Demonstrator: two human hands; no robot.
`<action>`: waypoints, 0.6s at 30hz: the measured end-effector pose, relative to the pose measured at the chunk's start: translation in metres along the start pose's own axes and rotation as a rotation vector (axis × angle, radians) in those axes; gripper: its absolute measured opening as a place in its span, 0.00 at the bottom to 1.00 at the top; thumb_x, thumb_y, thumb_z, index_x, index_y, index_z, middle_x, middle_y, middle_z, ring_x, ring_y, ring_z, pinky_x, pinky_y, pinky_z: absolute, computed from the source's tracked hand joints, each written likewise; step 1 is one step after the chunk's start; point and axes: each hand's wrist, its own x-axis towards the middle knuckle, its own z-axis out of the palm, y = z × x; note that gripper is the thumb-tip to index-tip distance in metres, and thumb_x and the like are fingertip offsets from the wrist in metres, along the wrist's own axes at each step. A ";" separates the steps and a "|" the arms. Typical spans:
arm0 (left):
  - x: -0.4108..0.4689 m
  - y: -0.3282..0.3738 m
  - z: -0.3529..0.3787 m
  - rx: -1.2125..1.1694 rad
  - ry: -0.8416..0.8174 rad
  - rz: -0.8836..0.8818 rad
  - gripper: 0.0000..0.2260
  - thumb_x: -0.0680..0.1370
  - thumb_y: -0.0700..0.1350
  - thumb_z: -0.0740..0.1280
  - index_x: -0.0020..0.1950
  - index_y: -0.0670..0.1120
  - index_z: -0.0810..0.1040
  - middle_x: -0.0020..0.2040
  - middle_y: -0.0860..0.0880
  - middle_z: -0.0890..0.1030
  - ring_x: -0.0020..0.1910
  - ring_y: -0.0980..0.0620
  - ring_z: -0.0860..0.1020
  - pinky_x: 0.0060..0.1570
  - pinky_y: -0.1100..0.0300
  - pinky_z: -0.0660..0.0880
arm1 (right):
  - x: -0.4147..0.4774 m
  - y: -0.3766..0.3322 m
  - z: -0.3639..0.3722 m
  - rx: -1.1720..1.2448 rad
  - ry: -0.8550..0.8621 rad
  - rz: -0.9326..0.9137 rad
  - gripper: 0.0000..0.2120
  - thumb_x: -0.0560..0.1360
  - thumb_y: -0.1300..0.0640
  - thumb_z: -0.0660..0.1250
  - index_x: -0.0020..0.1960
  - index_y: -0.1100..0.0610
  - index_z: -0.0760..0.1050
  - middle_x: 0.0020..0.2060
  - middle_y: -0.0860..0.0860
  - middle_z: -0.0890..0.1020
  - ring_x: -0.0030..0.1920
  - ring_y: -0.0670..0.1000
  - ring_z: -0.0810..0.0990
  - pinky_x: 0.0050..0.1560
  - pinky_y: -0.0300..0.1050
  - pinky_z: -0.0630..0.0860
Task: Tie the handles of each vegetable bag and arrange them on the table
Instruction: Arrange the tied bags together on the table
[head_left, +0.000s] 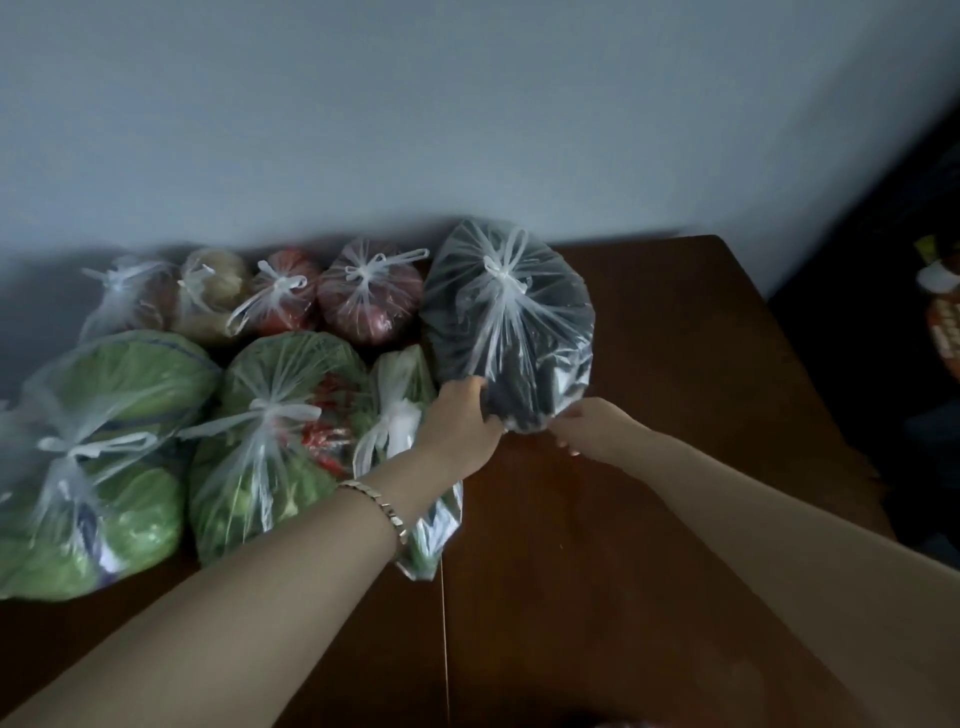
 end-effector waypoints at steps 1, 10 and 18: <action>-0.021 0.001 0.002 -0.010 -0.012 0.023 0.15 0.77 0.44 0.60 0.63 0.45 0.71 0.63 0.45 0.74 0.56 0.46 0.76 0.52 0.51 0.76 | -0.020 0.004 0.003 -0.071 -0.007 -0.044 0.16 0.77 0.53 0.58 0.56 0.63 0.76 0.47 0.57 0.80 0.45 0.52 0.76 0.49 0.45 0.73; -0.148 -0.036 0.030 0.029 -0.185 -0.032 0.08 0.77 0.44 0.62 0.42 0.52 0.78 0.42 0.54 0.80 0.46 0.53 0.79 0.44 0.60 0.72 | -0.175 0.061 0.064 -0.342 -0.351 -0.372 0.27 0.65 0.34 0.67 0.60 0.45 0.71 0.51 0.43 0.74 0.54 0.45 0.73 0.58 0.47 0.73; -0.201 -0.042 0.059 -0.062 -0.130 -0.108 0.10 0.76 0.42 0.62 0.37 0.52 0.77 0.40 0.53 0.83 0.44 0.52 0.82 0.50 0.58 0.75 | -0.209 0.114 0.130 -1.003 -0.298 -0.564 0.33 0.65 0.38 0.71 0.62 0.56 0.69 0.58 0.55 0.72 0.58 0.56 0.71 0.60 0.52 0.68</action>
